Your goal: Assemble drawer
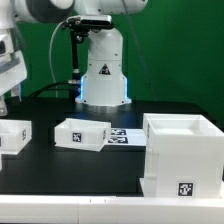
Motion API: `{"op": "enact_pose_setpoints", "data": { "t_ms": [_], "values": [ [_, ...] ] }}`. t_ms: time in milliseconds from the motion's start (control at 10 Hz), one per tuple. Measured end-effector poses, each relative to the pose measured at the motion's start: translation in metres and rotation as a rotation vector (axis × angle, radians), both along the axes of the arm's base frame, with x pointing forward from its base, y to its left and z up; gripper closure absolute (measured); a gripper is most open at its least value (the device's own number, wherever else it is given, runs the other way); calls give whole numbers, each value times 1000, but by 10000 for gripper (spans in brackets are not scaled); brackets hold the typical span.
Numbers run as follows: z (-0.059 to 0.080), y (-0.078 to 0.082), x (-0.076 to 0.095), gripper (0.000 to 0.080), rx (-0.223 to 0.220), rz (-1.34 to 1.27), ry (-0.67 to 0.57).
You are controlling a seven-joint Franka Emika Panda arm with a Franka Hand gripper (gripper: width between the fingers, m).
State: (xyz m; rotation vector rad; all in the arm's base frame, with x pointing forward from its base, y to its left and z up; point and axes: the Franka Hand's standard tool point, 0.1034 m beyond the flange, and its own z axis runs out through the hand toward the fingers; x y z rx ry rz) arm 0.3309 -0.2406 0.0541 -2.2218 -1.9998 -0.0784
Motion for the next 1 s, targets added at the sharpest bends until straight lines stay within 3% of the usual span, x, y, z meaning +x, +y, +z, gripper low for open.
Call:
{"op": "enact_pose_setpoints", "data": {
  "t_ms": [600,900,1000],
  "values": [
    [-40,-2,-18,150,27,-16,74],
    [-44,0,-19,159,25,-55,86],
    [-44,-1,-19,318,24,-53,87]
  ]
}}
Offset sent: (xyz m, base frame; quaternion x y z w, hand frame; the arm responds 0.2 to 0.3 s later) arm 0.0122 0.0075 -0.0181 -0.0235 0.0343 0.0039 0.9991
